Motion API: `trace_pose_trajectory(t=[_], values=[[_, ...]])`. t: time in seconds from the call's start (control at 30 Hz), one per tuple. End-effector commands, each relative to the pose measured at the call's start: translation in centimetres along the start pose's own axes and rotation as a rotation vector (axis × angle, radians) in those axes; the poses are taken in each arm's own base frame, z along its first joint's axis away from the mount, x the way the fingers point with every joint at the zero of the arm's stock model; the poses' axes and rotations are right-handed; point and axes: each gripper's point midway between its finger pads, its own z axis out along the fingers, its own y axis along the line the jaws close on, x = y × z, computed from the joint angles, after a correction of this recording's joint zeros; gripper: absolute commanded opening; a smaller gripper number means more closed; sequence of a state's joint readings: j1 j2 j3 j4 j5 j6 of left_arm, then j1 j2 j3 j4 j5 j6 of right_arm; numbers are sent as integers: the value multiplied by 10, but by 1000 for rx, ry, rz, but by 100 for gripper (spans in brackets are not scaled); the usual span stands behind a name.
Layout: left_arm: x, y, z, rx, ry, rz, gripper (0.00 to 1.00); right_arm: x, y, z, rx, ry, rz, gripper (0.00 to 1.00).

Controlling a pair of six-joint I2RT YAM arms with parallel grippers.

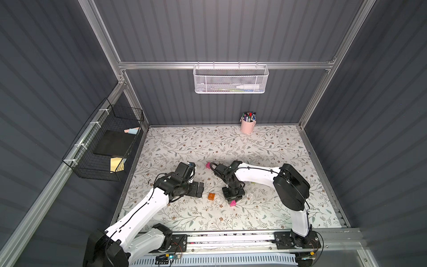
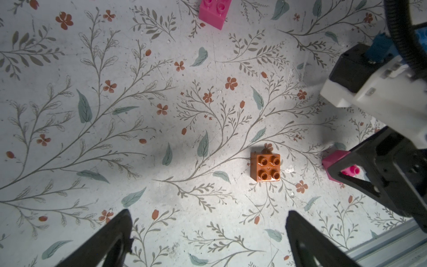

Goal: Assemble the number 4 with lego
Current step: Pick up the lego brick from the center of the board.

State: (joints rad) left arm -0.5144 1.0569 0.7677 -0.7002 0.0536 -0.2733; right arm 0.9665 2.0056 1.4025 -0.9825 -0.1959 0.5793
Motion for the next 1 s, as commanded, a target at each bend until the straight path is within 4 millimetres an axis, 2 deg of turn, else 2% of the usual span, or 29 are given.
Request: trace_pose_trajectory(t=[0.0, 0.17, 0.3, 0.43, 0.57, 0.73, 0.87, 0.97], values=[[-9, 0, -8, -6, -17, 17, 100, -2, 2, -20, -17, -45, -2, 21], [-19, -2, -5, -2, -46, 19, 99, 0, 4, -57, -35, -110, -29, 21], [-28, -6, 3, 16, -69, 28, 100, 6, -10, -88, -31, -149, -39, 22], [-42, -11, 17, 23, -89, 31, 100, 6, -35, -124, -45, -211, -64, 23], [-53, -21, 31, 24, -96, 64, 99, 2, -72, -156, -7, -229, -52, 23], [-70, -45, 44, 42, -101, 139, 100, -12, -105, -174, 0, -247, -34, 24], [-81, -66, 55, 94, -97, 188, 100, -19, -125, -173, 17, -204, -10, 26], [-86, -72, 62, 114, -89, 206, 100, -27, -132, -173, -20, -207, -3, 26]])
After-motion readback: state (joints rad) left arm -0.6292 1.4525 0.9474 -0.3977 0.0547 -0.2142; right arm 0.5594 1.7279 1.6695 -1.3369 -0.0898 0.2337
